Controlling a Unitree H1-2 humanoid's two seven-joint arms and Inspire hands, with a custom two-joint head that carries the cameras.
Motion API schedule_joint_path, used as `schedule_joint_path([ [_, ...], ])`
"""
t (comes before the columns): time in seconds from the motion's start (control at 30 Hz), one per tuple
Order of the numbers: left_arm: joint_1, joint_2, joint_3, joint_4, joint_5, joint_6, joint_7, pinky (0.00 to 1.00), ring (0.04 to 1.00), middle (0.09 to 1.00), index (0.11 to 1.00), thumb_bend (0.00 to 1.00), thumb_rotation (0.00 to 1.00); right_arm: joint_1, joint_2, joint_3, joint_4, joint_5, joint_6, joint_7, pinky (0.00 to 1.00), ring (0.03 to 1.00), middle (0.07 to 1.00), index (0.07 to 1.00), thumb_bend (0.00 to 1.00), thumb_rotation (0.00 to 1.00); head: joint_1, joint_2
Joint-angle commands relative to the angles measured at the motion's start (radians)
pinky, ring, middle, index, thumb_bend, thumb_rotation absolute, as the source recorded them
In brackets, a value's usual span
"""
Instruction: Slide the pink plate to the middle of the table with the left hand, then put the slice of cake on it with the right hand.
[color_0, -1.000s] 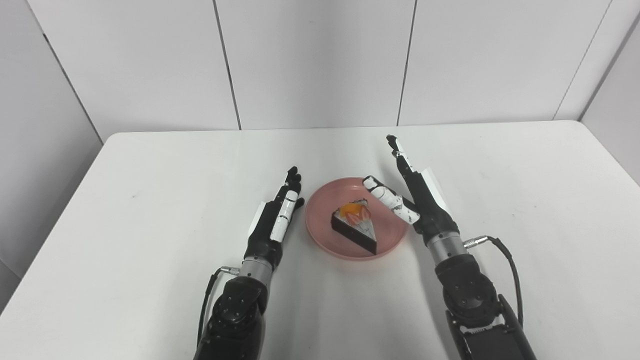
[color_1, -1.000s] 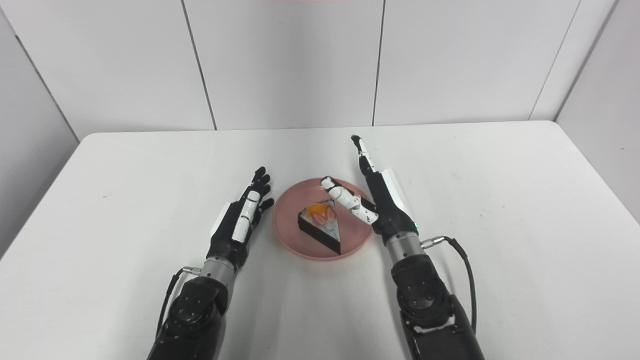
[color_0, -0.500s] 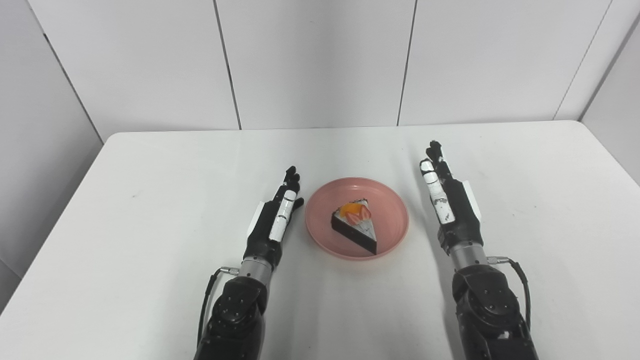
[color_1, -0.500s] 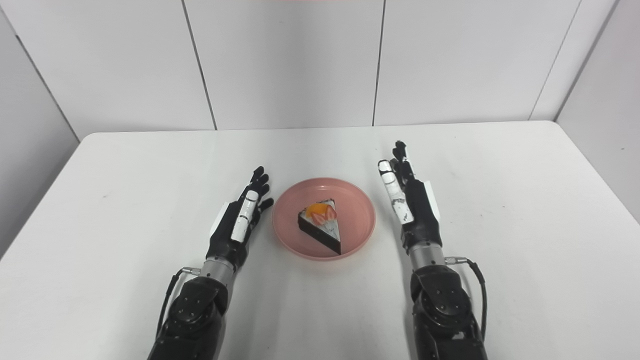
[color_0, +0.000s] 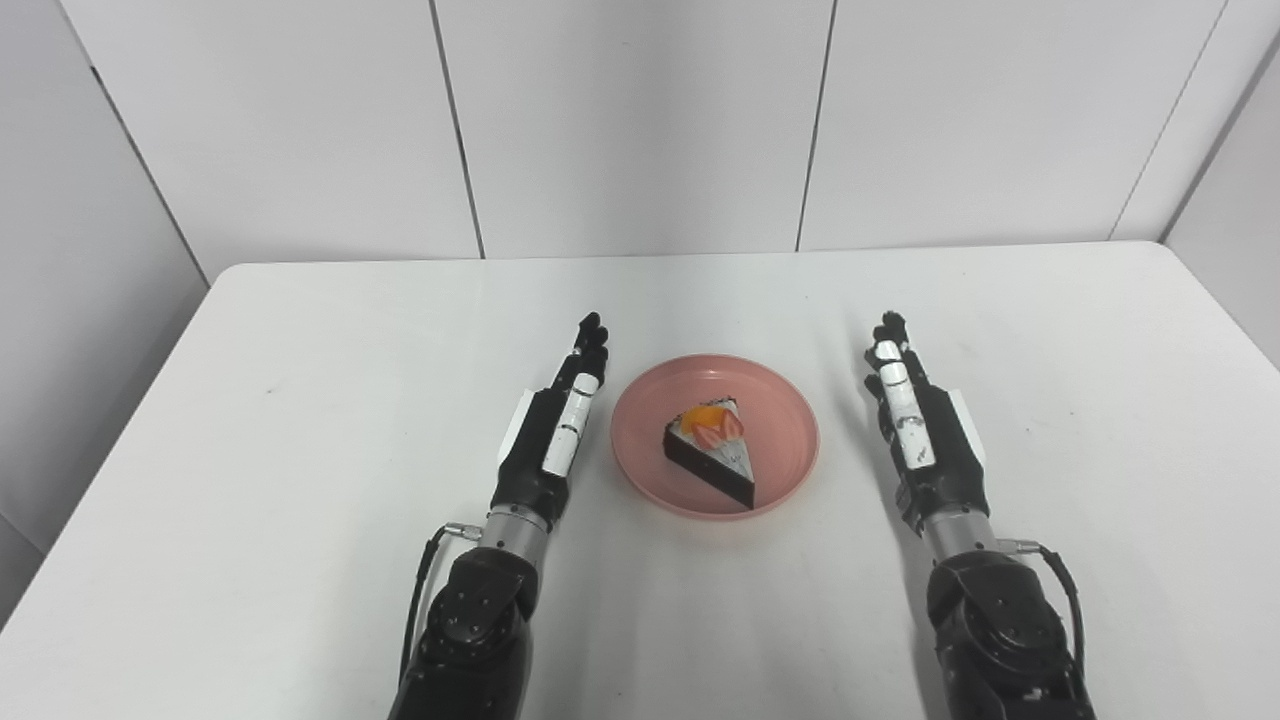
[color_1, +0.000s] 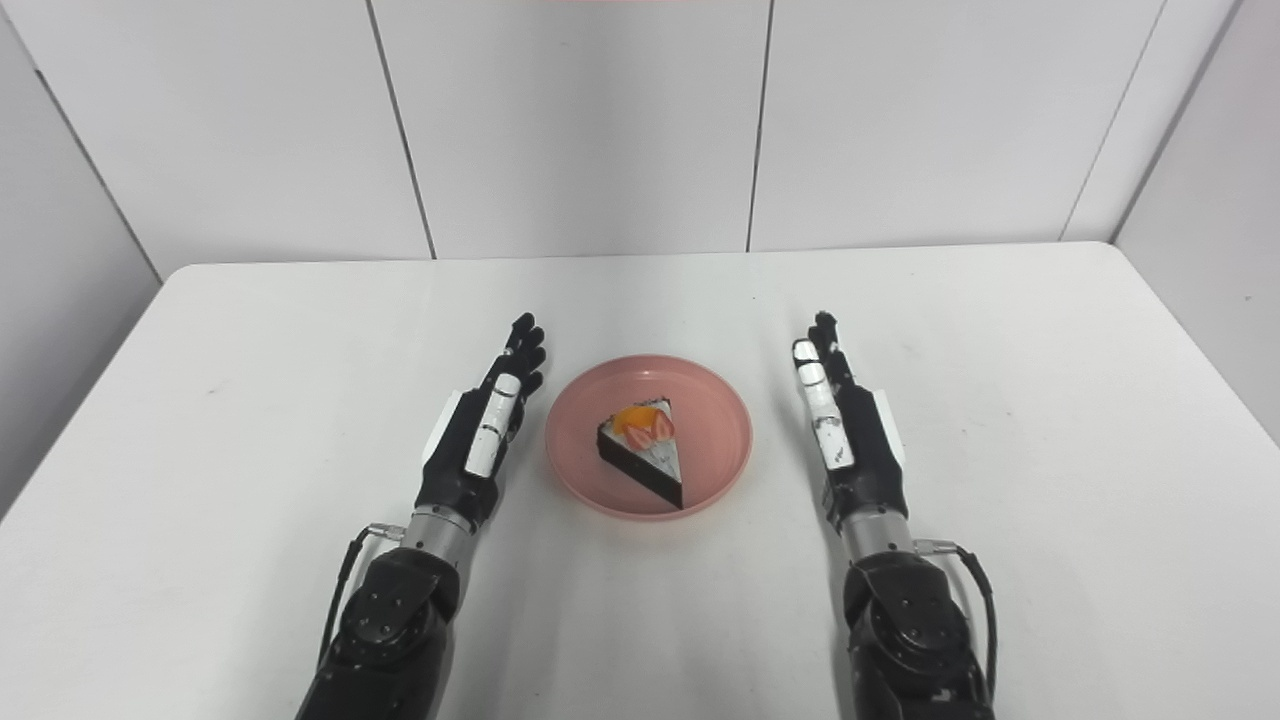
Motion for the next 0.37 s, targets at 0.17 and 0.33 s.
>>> schedule_joint_path([
  [0.17, -0.016, 0.012, -0.001, 0.01, 0.001, -0.023, -0.002, 1.0, 1.0, 1.0, 1.0, 0.65, 1.0, -0.025, 0.012, 0.0, -0.031, 0.02, 0.013, 0.004, 1.0, 0.999, 1.0, 1.0, 0.59, 0.9, -0.006, 0.003],
  [0.33, -0.02, 0.005, 0.003, 0.0, 0.009, 0.021, 0.017, 1.0, 1.0, 1.0, 1.0, 0.61, 1.0, -0.024, 0.011, 0.003, -0.038, 0.029, 0.032, 0.011, 1.0, 1.0, 1.0, 1.0, 0.55, 0.91, -0.003, 0.004],
])
